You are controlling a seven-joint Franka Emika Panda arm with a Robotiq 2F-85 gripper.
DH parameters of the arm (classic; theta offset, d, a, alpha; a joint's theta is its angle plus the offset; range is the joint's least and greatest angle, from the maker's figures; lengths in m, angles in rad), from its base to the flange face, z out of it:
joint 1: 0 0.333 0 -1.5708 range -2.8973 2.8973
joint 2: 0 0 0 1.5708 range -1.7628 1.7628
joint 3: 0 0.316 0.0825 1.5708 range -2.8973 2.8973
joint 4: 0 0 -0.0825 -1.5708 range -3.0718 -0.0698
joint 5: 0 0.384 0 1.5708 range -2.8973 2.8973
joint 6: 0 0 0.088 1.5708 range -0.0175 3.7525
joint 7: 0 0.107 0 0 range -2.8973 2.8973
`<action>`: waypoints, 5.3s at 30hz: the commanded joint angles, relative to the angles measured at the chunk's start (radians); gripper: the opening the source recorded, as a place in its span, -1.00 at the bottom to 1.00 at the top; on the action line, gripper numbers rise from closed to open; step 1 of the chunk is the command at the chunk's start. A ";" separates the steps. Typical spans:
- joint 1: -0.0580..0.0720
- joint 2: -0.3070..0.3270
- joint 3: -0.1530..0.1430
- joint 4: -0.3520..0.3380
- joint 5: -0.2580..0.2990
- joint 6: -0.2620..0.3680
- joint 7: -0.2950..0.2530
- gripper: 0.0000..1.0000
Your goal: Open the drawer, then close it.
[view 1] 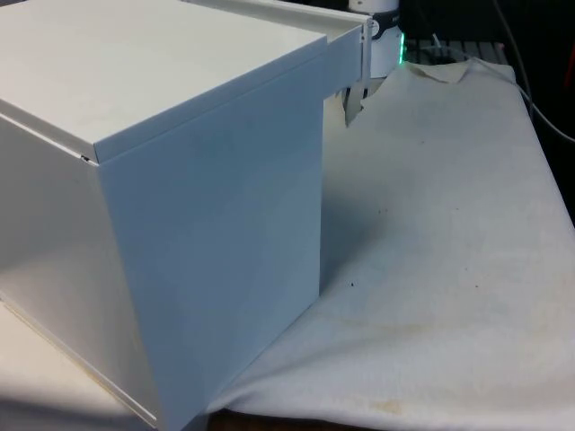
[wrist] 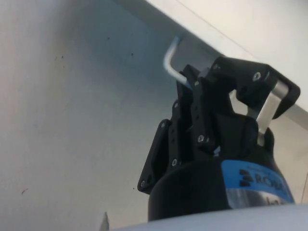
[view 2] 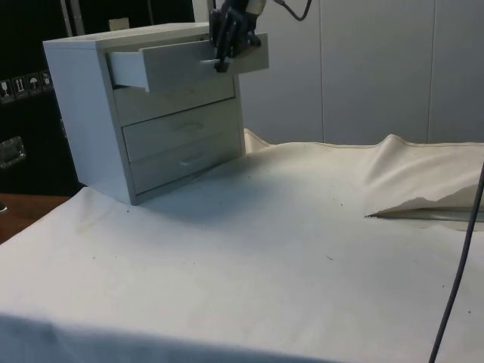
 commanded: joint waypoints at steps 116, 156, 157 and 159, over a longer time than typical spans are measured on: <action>-0.045 -0.172 0.071 -0.180 -0.028 0.008 -0.010 1.00; -0.040 -0.155 0.146 -0.154 -0.230 -0.151 0.094 1.00; -0.040 -0.155 0.145 -0.153 -0.236 -0.155 0.097 1.00; -0.039 -0.154 0.145 -0.151 -0.248 -0.162 0.103 1.00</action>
